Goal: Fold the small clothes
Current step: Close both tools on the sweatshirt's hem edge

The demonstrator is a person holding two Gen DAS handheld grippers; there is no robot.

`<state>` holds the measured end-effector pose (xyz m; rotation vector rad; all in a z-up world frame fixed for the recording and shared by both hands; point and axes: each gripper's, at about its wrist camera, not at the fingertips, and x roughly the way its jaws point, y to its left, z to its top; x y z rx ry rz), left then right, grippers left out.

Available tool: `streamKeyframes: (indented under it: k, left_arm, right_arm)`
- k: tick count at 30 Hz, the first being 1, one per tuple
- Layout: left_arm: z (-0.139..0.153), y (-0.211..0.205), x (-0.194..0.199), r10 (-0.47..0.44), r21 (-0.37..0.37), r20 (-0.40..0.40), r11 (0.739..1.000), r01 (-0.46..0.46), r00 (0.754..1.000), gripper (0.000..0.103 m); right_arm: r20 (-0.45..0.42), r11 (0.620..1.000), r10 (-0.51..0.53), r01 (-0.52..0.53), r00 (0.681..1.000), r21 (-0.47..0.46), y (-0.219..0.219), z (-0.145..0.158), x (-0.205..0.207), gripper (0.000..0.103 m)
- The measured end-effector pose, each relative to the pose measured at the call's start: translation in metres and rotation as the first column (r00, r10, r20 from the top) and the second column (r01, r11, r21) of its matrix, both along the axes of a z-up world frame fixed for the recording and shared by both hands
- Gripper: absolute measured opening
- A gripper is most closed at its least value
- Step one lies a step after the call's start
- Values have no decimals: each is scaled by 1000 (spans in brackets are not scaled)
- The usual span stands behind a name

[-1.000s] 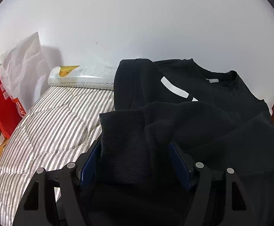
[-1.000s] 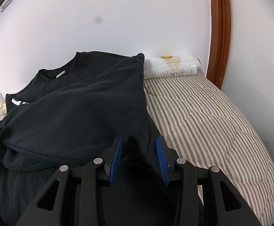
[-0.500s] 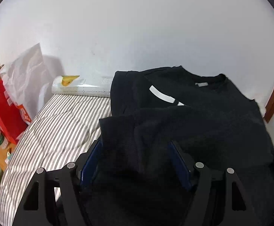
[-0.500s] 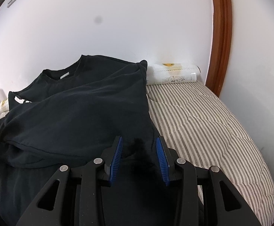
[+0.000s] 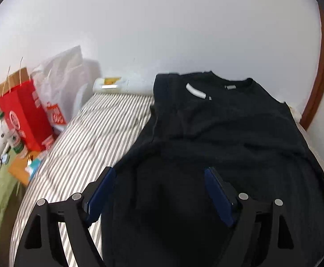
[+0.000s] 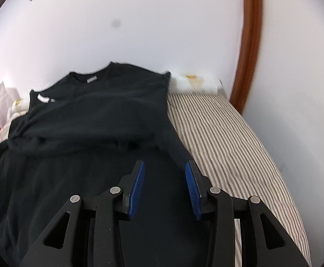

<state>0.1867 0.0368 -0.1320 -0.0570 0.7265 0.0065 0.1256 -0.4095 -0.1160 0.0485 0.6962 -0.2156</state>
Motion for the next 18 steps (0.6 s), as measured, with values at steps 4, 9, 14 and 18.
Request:
streamKeyframes:
  k: [4, 9, 14, 18]
  left_arm:
    - [-12, 14, -33, -11, -36, -36, 999, 10, 999, 81]
    - [-34, 26, -65, -28, -34, -97, 999, 25, 995, 81]
    - [-51, 39, -86, -24, -38, -135, 999, 19, 991, 81]
    - [-54, 55, -94, -19, -104, -162, 995, 2, 987, 80]
  right_arm:
    - [-64, 999, -25, 27, 998, 27, -13, -24, -36, 45]
    - [-118, 996, -34, 43, 992, 77, -23, -49, -76, 49]
    - [-131, 995, -13, 26, 991, 94, -24, -63, -103, 50]
    - [-136, 994, 5, 10, 991, 108, -21, -63, -116, 50]
